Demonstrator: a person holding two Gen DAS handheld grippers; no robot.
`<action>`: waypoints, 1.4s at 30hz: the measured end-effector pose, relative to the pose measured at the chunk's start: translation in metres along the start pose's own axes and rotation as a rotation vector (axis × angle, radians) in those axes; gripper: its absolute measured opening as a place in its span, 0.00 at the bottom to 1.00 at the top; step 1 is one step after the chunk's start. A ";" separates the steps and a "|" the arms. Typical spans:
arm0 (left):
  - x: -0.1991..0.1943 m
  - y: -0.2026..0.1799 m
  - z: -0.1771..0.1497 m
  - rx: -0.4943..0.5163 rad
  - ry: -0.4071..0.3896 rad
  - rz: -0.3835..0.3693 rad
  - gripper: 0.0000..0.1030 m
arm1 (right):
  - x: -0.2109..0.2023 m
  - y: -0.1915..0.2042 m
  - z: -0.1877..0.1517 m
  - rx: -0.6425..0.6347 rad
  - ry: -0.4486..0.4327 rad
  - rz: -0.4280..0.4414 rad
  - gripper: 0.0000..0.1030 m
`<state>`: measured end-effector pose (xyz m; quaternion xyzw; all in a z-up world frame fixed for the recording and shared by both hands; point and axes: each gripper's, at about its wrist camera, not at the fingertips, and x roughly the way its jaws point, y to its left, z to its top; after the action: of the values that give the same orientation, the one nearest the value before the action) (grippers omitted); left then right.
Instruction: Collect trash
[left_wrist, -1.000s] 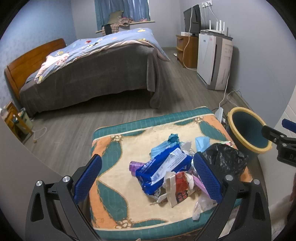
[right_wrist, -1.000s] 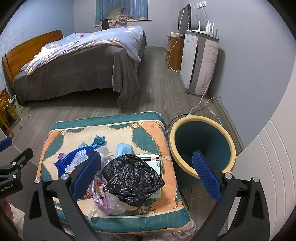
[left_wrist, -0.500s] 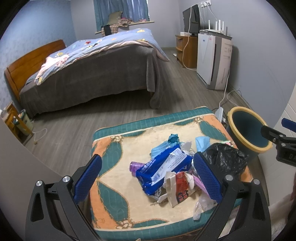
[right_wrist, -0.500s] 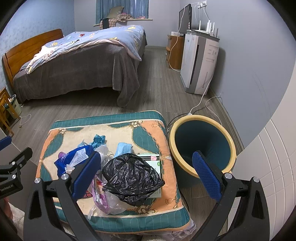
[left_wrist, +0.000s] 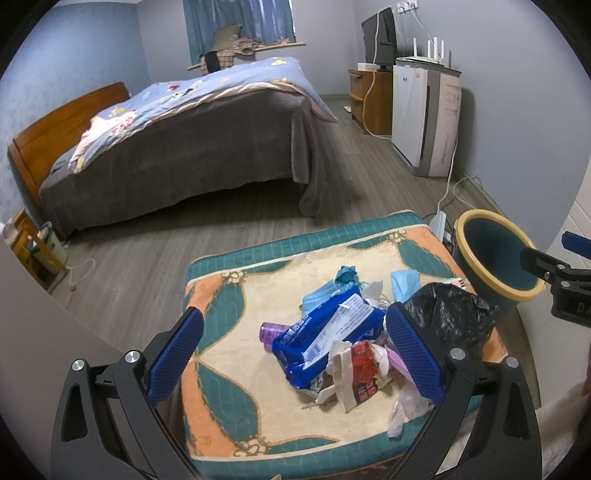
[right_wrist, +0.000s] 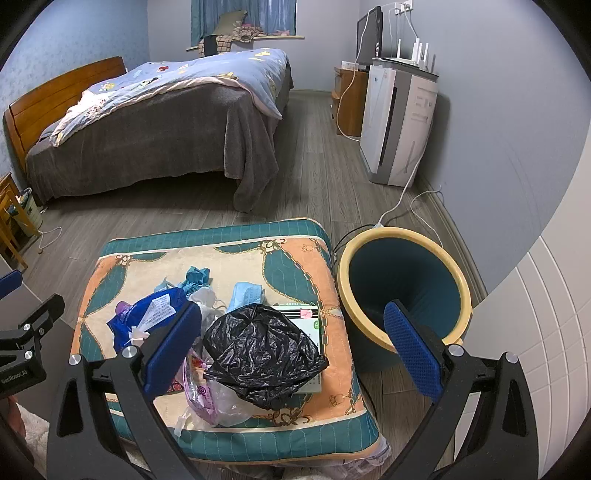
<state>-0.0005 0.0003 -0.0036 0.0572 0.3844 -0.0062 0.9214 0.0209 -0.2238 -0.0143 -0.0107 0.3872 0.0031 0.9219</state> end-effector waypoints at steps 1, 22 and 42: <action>0.000 0.000 0.000 0.001 0.000 0.001 0.95 | 0.000 0.000 0.001 0.000 0.000 0.000 0.95; 0.000 -0.001 0.000 0.005 0.000 0.005 0.95 | 0.000 0.000 0.002 0.000 0.004 0.000 0.95; 0.015 -0.020 -0.006 0.062 0.025 -0.067 0.95 | 0.021 -0.019 -0.001 0.080 0.064 0.019 0.95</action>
<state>0.0046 -0.0182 -0.0204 0.0728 0.3972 -0.0484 0.9136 0.0355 -0.2428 -0.0297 0.0298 0.4166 -0.0039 0.9086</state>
